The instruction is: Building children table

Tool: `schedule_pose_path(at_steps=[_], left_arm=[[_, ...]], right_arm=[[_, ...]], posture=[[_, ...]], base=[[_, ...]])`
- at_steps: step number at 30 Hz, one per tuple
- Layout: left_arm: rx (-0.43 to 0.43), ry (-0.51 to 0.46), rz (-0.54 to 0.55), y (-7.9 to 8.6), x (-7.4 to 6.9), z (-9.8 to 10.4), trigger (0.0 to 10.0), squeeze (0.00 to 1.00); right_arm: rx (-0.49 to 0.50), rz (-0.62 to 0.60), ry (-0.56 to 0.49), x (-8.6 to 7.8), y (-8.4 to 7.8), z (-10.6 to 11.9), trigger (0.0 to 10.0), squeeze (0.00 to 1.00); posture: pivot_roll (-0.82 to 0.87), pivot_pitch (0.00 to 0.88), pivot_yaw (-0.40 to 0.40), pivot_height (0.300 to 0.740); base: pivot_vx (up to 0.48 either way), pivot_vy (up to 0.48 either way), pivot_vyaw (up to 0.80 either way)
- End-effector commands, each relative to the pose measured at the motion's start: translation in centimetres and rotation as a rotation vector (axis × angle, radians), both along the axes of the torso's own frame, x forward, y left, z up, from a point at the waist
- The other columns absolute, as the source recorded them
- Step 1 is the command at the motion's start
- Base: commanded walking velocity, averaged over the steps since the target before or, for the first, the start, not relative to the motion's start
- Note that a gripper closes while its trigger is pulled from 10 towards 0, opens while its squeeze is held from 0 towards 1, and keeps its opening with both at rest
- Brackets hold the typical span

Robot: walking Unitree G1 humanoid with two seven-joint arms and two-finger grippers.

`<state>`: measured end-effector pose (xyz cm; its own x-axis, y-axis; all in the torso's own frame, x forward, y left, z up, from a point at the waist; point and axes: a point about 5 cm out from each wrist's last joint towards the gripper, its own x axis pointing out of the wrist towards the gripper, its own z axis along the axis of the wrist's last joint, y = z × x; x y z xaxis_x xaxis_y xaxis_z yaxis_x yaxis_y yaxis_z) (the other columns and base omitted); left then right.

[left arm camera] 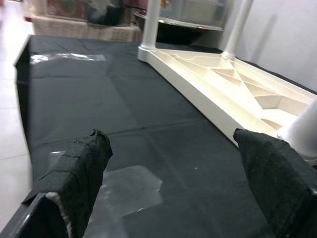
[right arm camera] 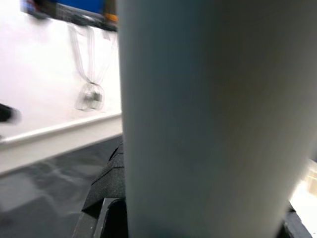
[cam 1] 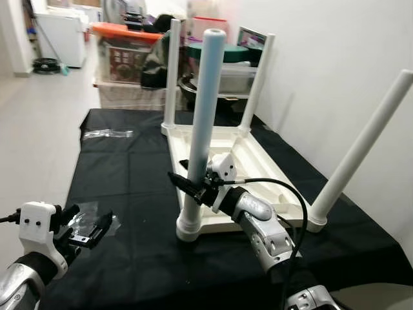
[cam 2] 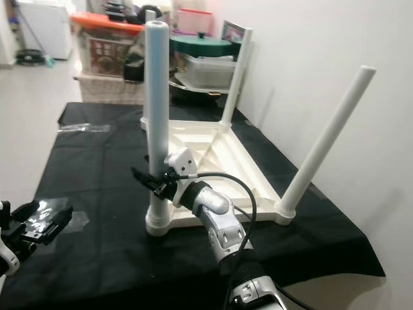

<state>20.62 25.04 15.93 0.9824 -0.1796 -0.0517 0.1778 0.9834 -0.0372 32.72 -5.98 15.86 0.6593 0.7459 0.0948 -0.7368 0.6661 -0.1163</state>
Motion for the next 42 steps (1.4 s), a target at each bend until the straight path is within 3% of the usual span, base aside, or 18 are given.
schedule_pose_path(at_steps=[1,4,7,11,14,18,22,26,28,31,32,35,41,42], left_arm=[[0.001,-0.004,0.004,0.0,0.3,-0.1,10.0,0.00],[-0.001,-0.004,0.006,0.0,0.4,-0.1,10.0,0.00],[-0.005,-0.004,0.012,0.1,0.4,-0.1,10.0,0.00],[-0.008,-0.005,0.018,0.2,0.4,-0.1,10.0,0.00],[-0.012,-0.007,0.025,0.3,0.4,-0.1,10.0,0.00],[-0.013,-0.007,0.027,0.3,0.4,-0.1,10.0,0.00],[-0.013,-0.005,0.030,0.4,0.5,-0.2,10.0,0.00],[-0.013,-0.004,0.030,0.4,0.5,-0.2,10.0,0.00],[-0.016,-0.004,0.027,0.4,0.7,-0.2,10.0,0.00],[-0.016,-0.004,0.025,0.3,0.8,-0.2,10.0,0.00],[-0.016,-0.003,0.024,0.4,0.8,-0.2,10.0,0.00],[-0.014,-0.002,0.023,0.4,0.8,-0.2,10.0,0.00],[-0.015,0.000,0.023,0.3,0.8,-0.3,10.0,0.00],[-0.014,0.003,0.023,0.2,0.8,-0.4,10.0,0.00]], right_arm=[[-0.124,-0.178,0.083,0.3,-2.4,-2.9,0.0,0.00],[-0.127,-0.255,0.124,0.6,-2.9,-3.4,0.0,0.00],[-0.109,-0.342,0.250,0.9,-3.2,-4.9,0.0,0.00],[-0.091,-0.383,0.310,0.8,-3.3,-5.3,0.0,0.00],[-0.018,-0.463,0.421,1.3,-3.5,-5.9,0.0,0.00],[0.025,-0.521,0.484,1.5,-3.9,-6.3,0.0,0.00],[0.109,-0.520,0.572,1.3,-3.7,-6.7,0.0,0.00],[0.119,-0.516,0.580,1.2,-3.6,-6.8,0.0,0.00],[0.219,-0.379,0.679,0.9,-2.6,-6.8,0.0,0.00],[0.256,-0.277,0.687,0.7,-2.0,-6.4,0.0,0.00],[0.265,-0.159,0.676,0.5,-1.6,-6.0,0.0,0.00],[0.210,0.112,0.619,-0.3,-0.5,-4.7,0.0,0.00],[0.121,0.245,0.566,-0.8,0.2,-4.1,0.0,0.00],[0.060,0.314,0.522,-0.9,0.6,-3.8,0.0,0.00]], posture=[[0.11,0.000,-0.125,0.740],[0.11,0.000,-0.125,0.740],[0.11,0.000,-0.128,0.740],[0.12,0.000,-0.130,0.740],[0.12,0.000,-0.131,0.740],[0.12,0.000,-0.131,0.740],[0.12,0.000,-0.127,0.740],[0.12,0.000,-0.127,0.740],[0.11,0.000,-0.122,0.740],[0.11,0.000,-0.121,0.740],[0.12,0.000,-0.123,0.740],[0.12,0.000,-0.127,0.740],[0.13,0.000,-0.133,0.740],[0.13,0.000,-0.135,0.740]], base=[[0.000,0.000,0.00],[0.000,0.000,0.00],[0.000,0.000,0.00],[0.000,0.000,0.00],[0.000,0.000,0.00],[0.000,0.000,0.00],[0.000,0.000,0.00],[0.000,0.000,0.00],[0.000,0.000,0.00],[0.000,0.000,0.00],[0.000,0.000,0.00],[0.000,0.000,0.00],[0.000,0.000,0.00],[0.000,0.000,0.00]])
